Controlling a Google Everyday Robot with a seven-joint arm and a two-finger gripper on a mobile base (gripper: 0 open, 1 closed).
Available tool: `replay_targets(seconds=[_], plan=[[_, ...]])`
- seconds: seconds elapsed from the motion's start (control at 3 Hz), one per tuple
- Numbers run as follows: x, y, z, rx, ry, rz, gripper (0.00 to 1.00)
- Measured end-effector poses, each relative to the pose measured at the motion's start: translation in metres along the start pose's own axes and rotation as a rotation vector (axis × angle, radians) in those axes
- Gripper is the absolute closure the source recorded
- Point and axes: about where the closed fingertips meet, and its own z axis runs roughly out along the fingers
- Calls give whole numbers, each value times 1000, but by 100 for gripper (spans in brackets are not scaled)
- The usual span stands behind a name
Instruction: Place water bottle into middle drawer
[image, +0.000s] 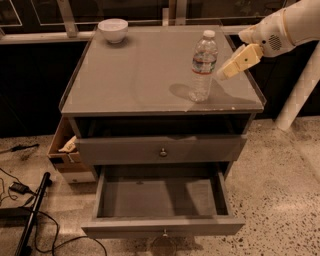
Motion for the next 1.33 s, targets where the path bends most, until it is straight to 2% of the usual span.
replay_targets(seconds=[0.67,1.33], plan=[[-20,10,31,-26,-51,-19,0],[-28,7,61,-19,-81,-29,0]])
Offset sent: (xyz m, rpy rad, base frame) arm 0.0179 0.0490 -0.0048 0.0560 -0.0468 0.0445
